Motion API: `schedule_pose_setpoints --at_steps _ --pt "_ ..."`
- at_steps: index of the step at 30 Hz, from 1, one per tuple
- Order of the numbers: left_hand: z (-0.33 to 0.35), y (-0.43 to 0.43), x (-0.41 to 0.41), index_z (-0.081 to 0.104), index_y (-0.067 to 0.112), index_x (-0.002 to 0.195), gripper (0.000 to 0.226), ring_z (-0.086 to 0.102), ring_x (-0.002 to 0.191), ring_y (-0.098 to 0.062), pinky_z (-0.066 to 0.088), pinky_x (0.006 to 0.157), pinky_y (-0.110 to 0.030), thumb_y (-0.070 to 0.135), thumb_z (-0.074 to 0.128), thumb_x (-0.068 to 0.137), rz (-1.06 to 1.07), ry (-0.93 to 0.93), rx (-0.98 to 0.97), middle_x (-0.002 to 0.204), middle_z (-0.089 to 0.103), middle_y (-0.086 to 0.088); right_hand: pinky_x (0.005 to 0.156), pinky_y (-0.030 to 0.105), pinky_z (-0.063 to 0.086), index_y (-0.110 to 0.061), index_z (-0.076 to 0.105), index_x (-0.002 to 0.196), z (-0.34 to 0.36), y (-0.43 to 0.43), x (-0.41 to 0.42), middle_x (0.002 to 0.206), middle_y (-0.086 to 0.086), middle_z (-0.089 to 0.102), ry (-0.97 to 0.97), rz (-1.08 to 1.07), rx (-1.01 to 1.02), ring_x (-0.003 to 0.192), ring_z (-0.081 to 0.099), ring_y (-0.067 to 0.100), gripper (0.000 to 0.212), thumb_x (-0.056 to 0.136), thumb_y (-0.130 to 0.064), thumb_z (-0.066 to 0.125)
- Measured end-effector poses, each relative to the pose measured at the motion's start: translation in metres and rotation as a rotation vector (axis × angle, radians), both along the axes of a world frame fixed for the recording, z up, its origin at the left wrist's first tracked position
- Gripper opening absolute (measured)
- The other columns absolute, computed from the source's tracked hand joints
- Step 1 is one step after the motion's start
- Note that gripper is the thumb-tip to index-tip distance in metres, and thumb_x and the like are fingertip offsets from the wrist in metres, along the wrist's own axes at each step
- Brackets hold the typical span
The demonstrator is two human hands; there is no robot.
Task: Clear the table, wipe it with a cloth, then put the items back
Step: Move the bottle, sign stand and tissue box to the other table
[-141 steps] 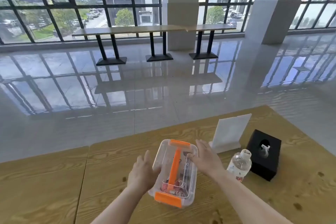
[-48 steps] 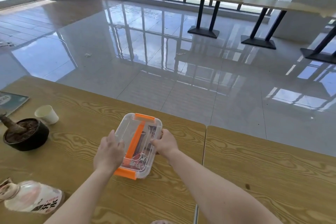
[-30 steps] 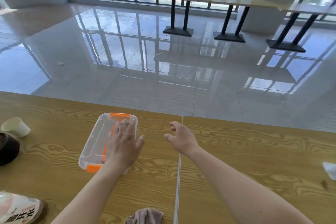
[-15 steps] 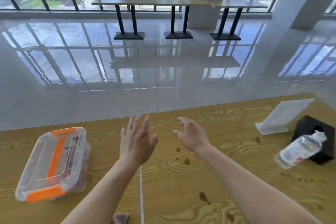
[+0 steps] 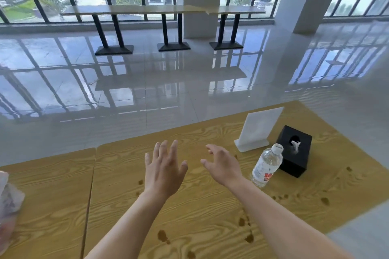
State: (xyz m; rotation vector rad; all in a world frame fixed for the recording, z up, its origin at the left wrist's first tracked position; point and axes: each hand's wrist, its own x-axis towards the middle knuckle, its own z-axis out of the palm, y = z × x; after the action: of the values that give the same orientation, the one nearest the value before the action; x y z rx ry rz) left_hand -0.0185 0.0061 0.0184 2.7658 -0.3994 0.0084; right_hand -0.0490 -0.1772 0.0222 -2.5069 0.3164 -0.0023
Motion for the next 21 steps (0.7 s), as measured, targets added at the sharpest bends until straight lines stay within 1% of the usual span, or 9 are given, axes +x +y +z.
schedule_pose_setpoints --at_steps 3,8,14,17,19,21 --pt "-0.005 -0.041 -0.013 0.017 0.026 0.157 0.071 0.011 0.154 -0.026 0.017 0.121 -0.055 0.054 0.042 0.097 -0.032 0.01 -0.018 0.164 0.022 -0.006 0.104 0.035 0.042 -0.017 0.046 0.147 -0.006 -0.033 -0.012 0.143 0.004 0.055 0.009 -0.005 0.008 0.131 0.052 0.021 0.058 0.095 -0.036 0.062" --pt "-0.014 -0.088 -0.028 0.017 0.027 0.157 0.071 0.01 0.154 -0.025 0.017 0.122 -0.054 0.055 0.042 0.097 -0.117 0.047 -0.019 0.164 0.021 -0.004 0.107 0.032 0.04 -0.018 0.047 0.147 -0.019 -0.073 -0.04 0.144 0.003 0.054 0.059 -0.076 0.04 0.133 0.05 0.019 0.056 0.096 -0.036 0.061" --pt "-0.024 -0.121 -0.026 0.015 0.028 0.158 0.072 0.01 0.154 -0.024 0.018 0.123 -0.05 0.053 0.044 0.097 -0.235 0.116 -0.071 0.165 0.019 -0.003 0.101 0.029 0.043 -0.022 0.052 0.142 -0.037 -0.101 -0.08 0.134 -0.004 0.06 0.136 -0.203 0.047 0.125 0.055 0.013 0.05 0.095 -0.037 0.061" --pt "-0.028 -0.135 -0.026 0.015 0.028 0.158 0.075 0.018 0.152 -0.022 0.026 0.12 -0.046 0.054 0.047 0.096 -0.301 0.157 -0.118 0.164 0.022 -0.004 0.096 0.03 0.047 -0.024 0.057 0.137 -0.038 -0.116 -0.095 0.127 -0.005 0.062 0.159 -0.288 0.034 0.116 0.057 0.013 0.045 0.094 -0.037 0.062" --pt "-0.028 -0.147 -0.025 0.017 0.027 0.157 0.076 0.023 0.15 -0.02 0.03 0.117 -0.041 0.054 0.049 0.095 -0.333 0.171 -0.147 0.162 0.024 -0.003 0.092 0.028 0.047 -0.024 0.059 0.135 -0.036 -0.129 -0.101 0.124 -0.005 0.064 0.144 -0.34 0.02 0.114 0.058 0.013 0.044 0.093 -0.034 0.063" --pt "-0.028 -0.159 -0.024 0.02 0.026 0.157 0.077 0.03 0.146 -0.019 0.036 0.113 -0.039 0.054 0.053 0.093 -0.352 0.187 -0.192 0.16 0.029 -0.001 0.086 0.026 0.047 -0.024 0.062 0.131 -0.033 -0.144 -0.104 0.122 -0.005 0.065 0.126 -0.377 0.011 0.11 0.06 0.012 0.04 0.093 -0.034 0.064"
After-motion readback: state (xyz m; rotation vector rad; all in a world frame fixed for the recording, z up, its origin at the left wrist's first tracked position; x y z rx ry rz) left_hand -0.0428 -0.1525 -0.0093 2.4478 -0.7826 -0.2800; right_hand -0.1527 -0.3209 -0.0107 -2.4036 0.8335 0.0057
